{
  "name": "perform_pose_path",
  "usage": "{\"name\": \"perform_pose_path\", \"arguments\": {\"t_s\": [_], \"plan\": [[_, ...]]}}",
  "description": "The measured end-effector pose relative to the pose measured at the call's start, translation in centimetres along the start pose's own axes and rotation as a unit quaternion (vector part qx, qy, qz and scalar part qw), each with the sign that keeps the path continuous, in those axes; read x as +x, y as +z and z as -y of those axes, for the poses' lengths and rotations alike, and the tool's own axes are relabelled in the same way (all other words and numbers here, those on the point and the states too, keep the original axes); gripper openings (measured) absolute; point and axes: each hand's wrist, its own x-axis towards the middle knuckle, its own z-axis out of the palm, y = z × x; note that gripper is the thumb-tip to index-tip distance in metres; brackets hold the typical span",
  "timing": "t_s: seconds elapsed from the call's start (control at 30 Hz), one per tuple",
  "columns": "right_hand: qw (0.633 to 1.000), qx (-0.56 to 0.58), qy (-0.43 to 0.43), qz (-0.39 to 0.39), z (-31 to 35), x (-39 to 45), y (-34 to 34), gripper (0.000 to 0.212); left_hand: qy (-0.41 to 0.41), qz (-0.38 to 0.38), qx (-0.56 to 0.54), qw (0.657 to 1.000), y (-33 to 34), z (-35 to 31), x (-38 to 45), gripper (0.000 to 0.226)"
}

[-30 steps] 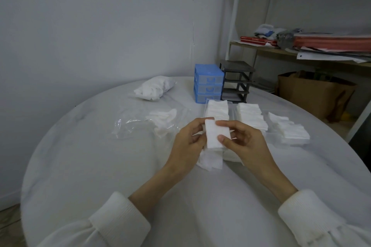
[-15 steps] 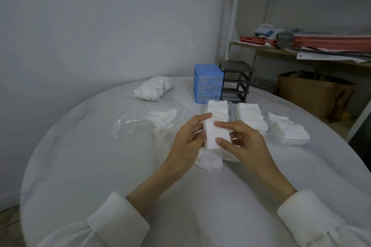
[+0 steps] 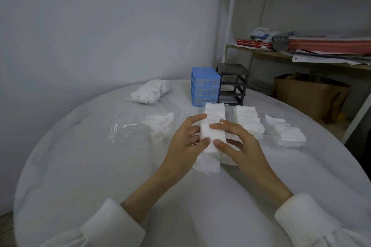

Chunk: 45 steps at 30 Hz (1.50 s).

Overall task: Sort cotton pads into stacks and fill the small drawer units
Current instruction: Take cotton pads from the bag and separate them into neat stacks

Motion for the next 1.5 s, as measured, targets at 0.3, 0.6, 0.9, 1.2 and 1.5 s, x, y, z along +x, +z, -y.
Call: {"name": "perform_pose_path", "arguments": {"t_s": [0.3,0.6,0.9,1.2,1.5], "plan": [[0.998,0.060,0.020,-0.003,0.7,-0.2,0.1,0.026,0.031,-0.054,0.034,0.997,-0.3,0.1,0.0,0.033],[1.000,0.025,0.015,-0.005,0.7,-0.3,0.1,0.027,0.055,-0.086,0.149,0.983,-0.4,0.7,0.3,0.032],[0.997,-0.060,0.032,0.029,0.1,-0.4,0.1,0.026,0.054,-0.158,0.209,0.964,-1.1,0.2,0.4,0.028],[0.957,-0.218,0.037,0.186,-0.3,-0.8,-0.1,0.039,0.057,-0.194,0.236,0.950,-1.2,0.6,0.5,0.030],[0.948,-0.273,-0.029,0.160,-0.8,-0.7,-0.2,0.020,0.052,-0.197,0.238,0.950,-1.4,0.8,0.5,0.029]]}}
